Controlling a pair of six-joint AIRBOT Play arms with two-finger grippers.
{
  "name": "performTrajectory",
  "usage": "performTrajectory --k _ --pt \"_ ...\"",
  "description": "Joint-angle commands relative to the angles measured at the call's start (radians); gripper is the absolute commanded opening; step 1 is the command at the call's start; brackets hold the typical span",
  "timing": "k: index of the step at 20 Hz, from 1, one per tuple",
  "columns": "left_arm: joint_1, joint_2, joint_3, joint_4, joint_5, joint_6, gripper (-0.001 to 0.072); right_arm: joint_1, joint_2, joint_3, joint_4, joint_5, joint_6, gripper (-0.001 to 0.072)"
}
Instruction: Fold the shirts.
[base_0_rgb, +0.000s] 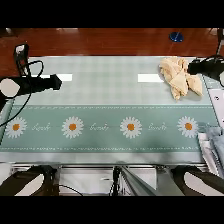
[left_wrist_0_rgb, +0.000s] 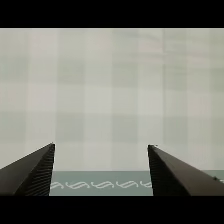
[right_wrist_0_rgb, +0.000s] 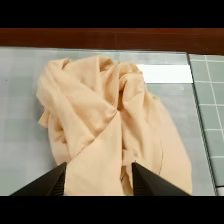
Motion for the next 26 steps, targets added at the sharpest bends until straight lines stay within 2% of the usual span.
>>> performTrajectory --k 1,2,3,14,15,16,18,19,23,26 --pt "0.000 0.003 0.030 0.001 0.010 0.001 0.0720 -0.045 -0.188 0.143 0.022 -0.050 0.008 0.0507" --pt "0.000 0.003 0.030 0.001 -0.002 0.001 0.0720 -0.046 -0.235 0.169 0.022 -0.048 0.004 0.0563" --pt "0.000 0.003 0.030 0.001 -0.015 0.001 0.0720 -0.048 -0.270 0.187 0.021 -0.047 0.004 0.0584" --pt "-0.005 0.003 0.030 -0.026 -0.085 0.000 0.0720 -0.052 -0.513 0.204 0.020 -0.007 0.006 0.0586" --pt "-0.005 0.003 0.030 -0.034 -0.092 0.000 0.0720 -0.052 -0.528 0.204 0.023 0.001 0.006 0.0562" --pt "-0.005 0.003 0.030 -0.034 -0.101 0.000 0.0720 -0.052 -0.536 0.204 0.022 0.010 0.006 0.0450" --pt "-0.004 0.003 0.030 -0.033 -0.117 0.001 0.0720 -0.052 -0.538 0.204 0.022 0.021 0.006 0.0120" --pt "-0.004 0.003 0.030 -0.033 -0.119 0.001 0.0720 -0.052 -0.526 0.204 0.027 0.032 0.006 0.0030" --pt "-0.004 0.007 0.030 -0.034 -0.119 0.000 0.0720 -0.047 -0.356 0.204 0.067 0.053 -0.027 0.0027" --pt "-0.005 0.037 0.040 -0.085 -0.119 0.000 0.0720 -0.018 -0.125 0.204 0.208 0.053 -0.106 0.0026"
